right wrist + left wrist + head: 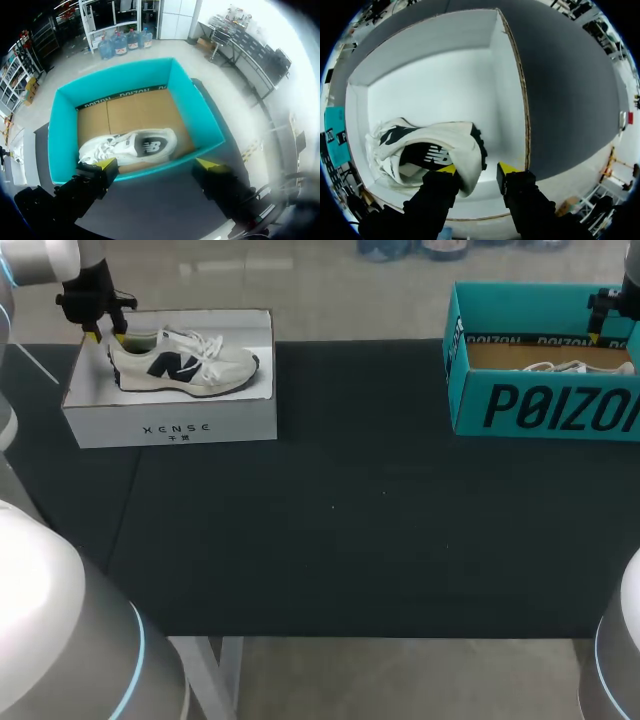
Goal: Take the shoe out of the shoebox, open the shoe tongue, remove and reinsert the insole, then place the shoe into the shoebox
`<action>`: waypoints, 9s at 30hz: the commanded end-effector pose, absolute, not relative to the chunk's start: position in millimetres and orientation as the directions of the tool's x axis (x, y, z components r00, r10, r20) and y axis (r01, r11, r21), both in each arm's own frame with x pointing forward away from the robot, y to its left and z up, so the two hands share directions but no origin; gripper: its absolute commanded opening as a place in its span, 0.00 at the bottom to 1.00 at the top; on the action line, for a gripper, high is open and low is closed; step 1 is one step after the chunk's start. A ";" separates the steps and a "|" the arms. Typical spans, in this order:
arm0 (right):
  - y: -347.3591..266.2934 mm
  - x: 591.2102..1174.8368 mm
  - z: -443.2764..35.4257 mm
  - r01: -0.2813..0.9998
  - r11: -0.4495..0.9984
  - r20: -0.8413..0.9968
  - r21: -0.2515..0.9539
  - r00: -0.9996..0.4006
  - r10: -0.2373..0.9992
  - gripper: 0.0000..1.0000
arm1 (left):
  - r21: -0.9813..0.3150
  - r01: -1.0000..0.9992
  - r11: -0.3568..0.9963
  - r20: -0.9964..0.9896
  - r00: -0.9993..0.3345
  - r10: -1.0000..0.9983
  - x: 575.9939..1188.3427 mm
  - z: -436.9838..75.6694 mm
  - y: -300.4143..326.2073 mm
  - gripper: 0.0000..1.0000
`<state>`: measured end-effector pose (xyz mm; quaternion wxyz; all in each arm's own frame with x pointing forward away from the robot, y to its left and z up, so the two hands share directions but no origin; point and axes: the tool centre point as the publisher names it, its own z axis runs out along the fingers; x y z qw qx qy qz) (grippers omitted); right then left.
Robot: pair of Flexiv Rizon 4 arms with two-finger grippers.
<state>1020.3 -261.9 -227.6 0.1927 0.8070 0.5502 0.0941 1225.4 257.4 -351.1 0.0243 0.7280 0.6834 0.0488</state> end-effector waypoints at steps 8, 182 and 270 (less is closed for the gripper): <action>-262.1 1019.4 -227.9 0.851 -0.320 -0.060 0.416 0.377 0.924 1.00 | 0.105 0.991 -0.082 0.039 0.078 0.996 1223.3 -349.4 259.5 0.07; -262.1 1019.4 -227.9 0.851 -0.320 -0.060 0.416 0.377 0.924 1.00 | 0.060 0.998 0.028 -0.069 -0.024 0.997 797.6 -342.3 -139.4 1.00; -262.1 1019.4 -227.9 0.851 -0.320 -0.060 0.416 0.377 0.924 1.00 | -0.818 0.535 0.209 -0.478 -0.836 0.270 713.1 -314.9 1.7 1.00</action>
